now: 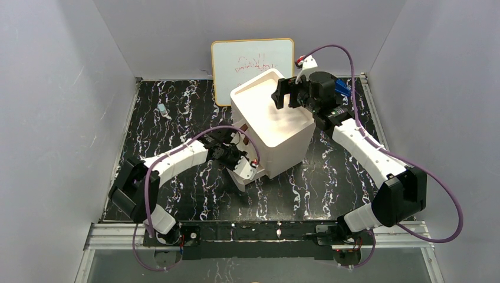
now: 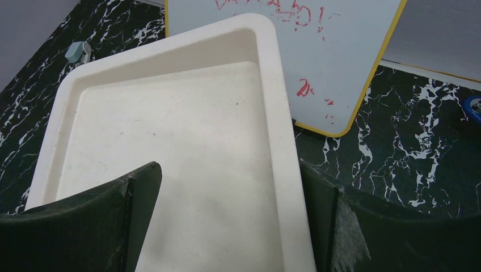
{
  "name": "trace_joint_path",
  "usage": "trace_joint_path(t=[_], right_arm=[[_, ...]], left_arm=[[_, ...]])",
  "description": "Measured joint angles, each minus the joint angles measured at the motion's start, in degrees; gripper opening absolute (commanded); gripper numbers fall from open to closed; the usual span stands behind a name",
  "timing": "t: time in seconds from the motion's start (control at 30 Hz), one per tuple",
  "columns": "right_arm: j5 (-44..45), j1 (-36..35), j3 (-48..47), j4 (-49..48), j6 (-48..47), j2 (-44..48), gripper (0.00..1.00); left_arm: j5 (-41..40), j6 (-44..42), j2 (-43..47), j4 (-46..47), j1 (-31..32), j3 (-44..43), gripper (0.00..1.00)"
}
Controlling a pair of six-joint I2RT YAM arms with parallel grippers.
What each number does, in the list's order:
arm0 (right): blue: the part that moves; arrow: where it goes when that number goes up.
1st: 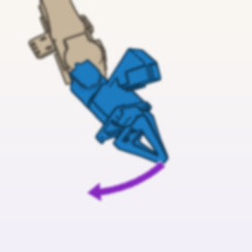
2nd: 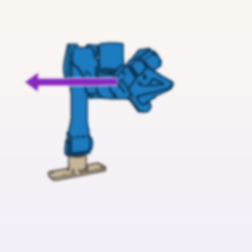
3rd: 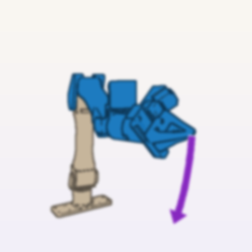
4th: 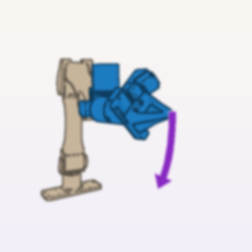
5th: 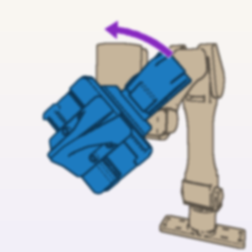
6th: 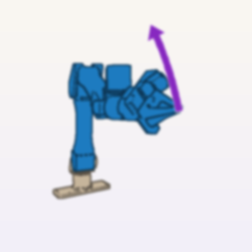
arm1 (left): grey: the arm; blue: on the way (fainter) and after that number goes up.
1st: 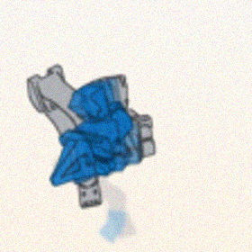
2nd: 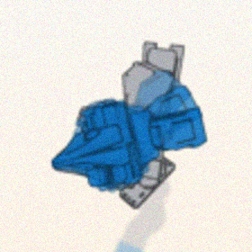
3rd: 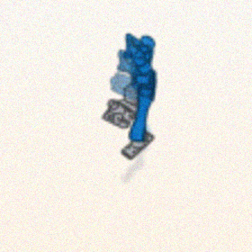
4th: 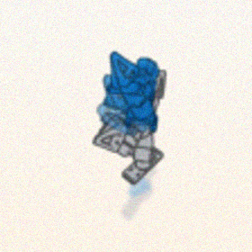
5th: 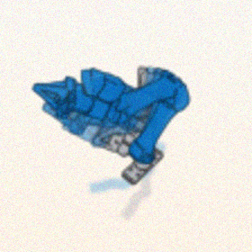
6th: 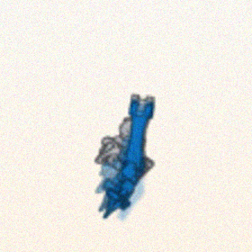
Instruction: Organize the makeup
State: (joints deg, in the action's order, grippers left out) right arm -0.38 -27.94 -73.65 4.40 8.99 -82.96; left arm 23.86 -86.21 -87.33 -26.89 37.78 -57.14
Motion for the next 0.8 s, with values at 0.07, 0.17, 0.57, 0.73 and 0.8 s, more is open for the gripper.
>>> trace_joint_path(t=[0.07, 0.17, 0.57, 0.73, 0.8], right_arm=[[0.0, 0.0, 0.0, -0.1, 0.0, 0.0, 0.98], [0.0, 0.0, 0.1, -0.1, -0.1, 0.0, 0.98], [0.2, -0.2, 0.8, -1.0, -0.3, 0.4, 0.98], [0.2, -0.3, 1.2, -1.5, -0.4, 0.6, 0.98], [0.2, -0.3, 1.2, -1.6, -0.4, 0.6, 0.98]], left_arm=[[-0.8, -0.5, 0.0, 0.1, 0.0, 0.6, 0.26], [-1.3, -1.2, 0.2, 3.0, 0.0, 2.0, 0.97], [-0.9, 34.0, 9.8, 26.6, -5.5, 8.3, 0.98], [-10.7, 54.7, 18.6, 33.9, -12.5, 5.8, 0.98], [-11.7, 58.4, 20.7, 31.0, -14.4, 3.3, 0.99]])
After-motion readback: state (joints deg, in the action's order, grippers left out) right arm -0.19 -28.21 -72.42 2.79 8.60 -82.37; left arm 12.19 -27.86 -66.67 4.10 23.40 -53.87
